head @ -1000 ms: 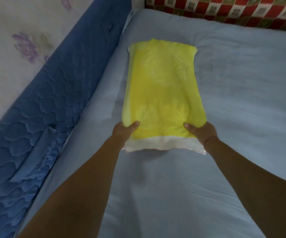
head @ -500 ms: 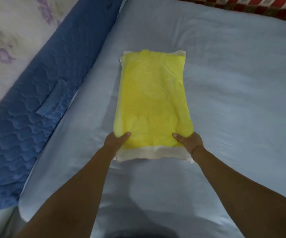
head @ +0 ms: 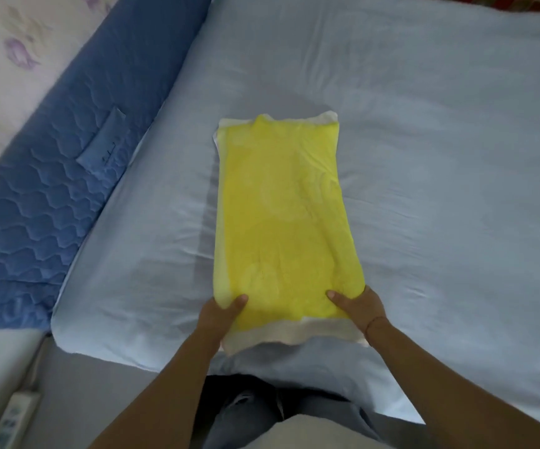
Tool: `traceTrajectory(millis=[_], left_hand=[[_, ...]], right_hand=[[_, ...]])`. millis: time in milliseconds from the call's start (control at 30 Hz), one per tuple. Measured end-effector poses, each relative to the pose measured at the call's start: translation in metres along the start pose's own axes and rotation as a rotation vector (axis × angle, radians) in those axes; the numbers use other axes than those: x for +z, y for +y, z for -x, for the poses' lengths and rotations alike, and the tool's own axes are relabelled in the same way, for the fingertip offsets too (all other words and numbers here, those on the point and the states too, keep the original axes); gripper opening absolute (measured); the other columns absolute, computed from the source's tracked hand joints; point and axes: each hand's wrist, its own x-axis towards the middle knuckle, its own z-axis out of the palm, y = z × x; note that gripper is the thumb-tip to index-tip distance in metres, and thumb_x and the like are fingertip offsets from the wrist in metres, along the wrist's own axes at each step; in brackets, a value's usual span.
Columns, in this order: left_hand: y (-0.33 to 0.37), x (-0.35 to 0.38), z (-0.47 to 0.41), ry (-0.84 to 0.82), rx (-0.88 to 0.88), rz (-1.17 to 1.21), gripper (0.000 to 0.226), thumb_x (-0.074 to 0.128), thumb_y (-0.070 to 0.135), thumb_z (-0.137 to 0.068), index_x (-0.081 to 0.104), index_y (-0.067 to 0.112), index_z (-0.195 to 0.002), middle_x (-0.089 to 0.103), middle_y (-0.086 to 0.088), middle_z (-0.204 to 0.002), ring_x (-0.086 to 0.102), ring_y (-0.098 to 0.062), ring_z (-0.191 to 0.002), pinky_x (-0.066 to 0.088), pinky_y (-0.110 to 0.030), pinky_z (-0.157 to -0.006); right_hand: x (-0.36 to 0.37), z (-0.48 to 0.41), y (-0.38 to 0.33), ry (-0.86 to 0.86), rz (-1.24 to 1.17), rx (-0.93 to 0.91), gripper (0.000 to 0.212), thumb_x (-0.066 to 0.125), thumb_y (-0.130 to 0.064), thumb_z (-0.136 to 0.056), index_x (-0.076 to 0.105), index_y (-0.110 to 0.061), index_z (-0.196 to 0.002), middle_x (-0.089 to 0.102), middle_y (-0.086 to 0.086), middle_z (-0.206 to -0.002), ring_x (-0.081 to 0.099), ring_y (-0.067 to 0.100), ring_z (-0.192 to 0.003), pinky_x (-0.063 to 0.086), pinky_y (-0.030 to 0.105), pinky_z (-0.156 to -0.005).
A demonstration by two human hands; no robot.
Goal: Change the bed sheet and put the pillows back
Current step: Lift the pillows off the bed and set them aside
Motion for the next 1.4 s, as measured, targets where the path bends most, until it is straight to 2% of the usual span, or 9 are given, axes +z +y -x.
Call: traceTrajectory(millis=[233,367,500,667,800,867,1133,1300,1400], left_hand=[[-0.063,-0.021,0.021,-0.081,-0.059,-0.063,0.074,0.075,0.044,-0.081,0.048,0.007,-0.139,0.054,-0.014,-0.137,0.054,-0.029,-0.114,0.044,-0.035,-0.085],[-0.073,-0.031,0.028,-0.108,-0.026,-0.051,0.091,0.075,0.055,-0.063,0.049,0.009,-0.138,0.055,-0.013,-0.136,0.054,-0.031,-0.120,0.046,-0.039,-0.093],[-0.078,-0.033,0.021,-0.118,-0.072,-0.054,0.077,0.082,0.041,-0.074,0.051,0.006,-0.135,0.056,-0.015,-0.134,0.055,-0.033,-0.119,0.047,-0.042,-0.095],[-0.086,-0.038,-0.022,-0.199,-0.126,-0.037,0.131,0.088,0.070,-0.031,0.047,0.007,-0.139,0.055,-0.013,-0.137,0.057,-0.031,-0.119,0.048,-0.049,-0.100],[-0.017,-0.039,-0.031,-0.090,-0.138,-0.050,0.105,0.075,0.053,-0.075,0.020,0.007,-0.152,0.036,-0.013,-0.152,0.041,-0.033,-0.135,0.037,-0.044,-0.105],[0.011,-0.035,-0.053,-0.047,-0.093,-0.046,0.098,0.069,0.053,-0.081,0.019,0.008,-0.152,0.035,-0.014,-0.152,0.039,-0.033,-0.136,0.035,-0.044,-0.106],[0.073,-0.013,-0.131,-0.010,-0.062,0.040,0.100,0.066,0.064,-0.078,0.023,0.013,-0.153,0.034,-0.010,-0.154,0.039,-0.034,-0.136,0.035,-0.048,-0.109],[0.071,-0.003,-0.156,-0.029,-0.075,0.155,0.123,0.078,0.079,-0.035,0.050,0.013,-0.135,0.060,-0.007,-0.129,0.061,-0.030,-0.110,0.051,-0.046,-0.092],[0.077,0.006,-0.154,-0.061,-0.069,0.176,0.096,0.079,0.065,-0.055,0.052,0.014,-0.132,0.062,-0.004,-0.120,0.062,-0.029,-0.107,0.051,-0.046,-0.092]], right_hand=[[0.029,0.053,0.064,-0.002,-0.033,0.071,0.060,0.082,-0.031,-0.073,0.057,-0.006,-0.121,0.064,0.015,-0.117,0.056,0.024,-0.093,0.047,0.036,-0.082],[0.043,0.067,0.080,0.011,-0.059,0.069,0.068,0.084,-0.033,-0.072,0.054,-0.006,-0.126,0.062,0.015,-0.121,0.054,0.023,-0.095,0.043,0.034,-0.081],[0.046,0.063,0.083,-0.005,-0.058,0.095,0.082,0.084,-0.043,-0.062,0.052,-0.007,-0.128,0.061,0.015,-0.124,0.056,0.026,-0.101,0.044,0.034,-0.083],[0.037,0.041,0.077,-0.007,0.001,0.219,0.096,0.081,-0.045,-0.072,0.031,-0.005,-0.144,0.043,0.015,-0.142,0.046,0.033,-0.126,0.043,0.041,-0.096],[0.027,0.004,0.047,0.026,-0.051,0.171,0.100,0.077,-0.047,-0.074,0.022,-0.012,-0.149,0.030,0.017,-0.152,0.037,0.034,-0.136,0.037,0.047,-0.107],[0.026,-0.017,0.025,0.015,-0.054,0.128,0.101,0.075,-0.048,-0.076,0.018,-0.013,-0.151,0.026,0.016,-0.155,0.034,0.033,-0.139,0.035,0.046,-0.108],[0.034,-0.099,-0.025,-0.026,-0.136,0.127,0.109,0.070,-0.060,-0.074,0.006,-0.022,-0.154,0.019,0.009,-0.159,0.028,0.033,-0.142,0.031,0.052,-0.112],[0.041,-0.135,-0.037,-0.019,-0.163,0.145,0.104,0.069,-0.061,-0.076,0.013,-0.018,-0.152,0.032,0.008,-0.152,0.039,0.033,-0.134,0.036,0.049,-0.108],[0.046,-0.145,-0.045,-0.049,-0.192,0.138,0.099,0.069,-0.065,-0.072,0.027,-0.017,-0.148,0.045,0.006,-0.142,0.047,0.031,-0.126,0.041,0.046,-0.104]])
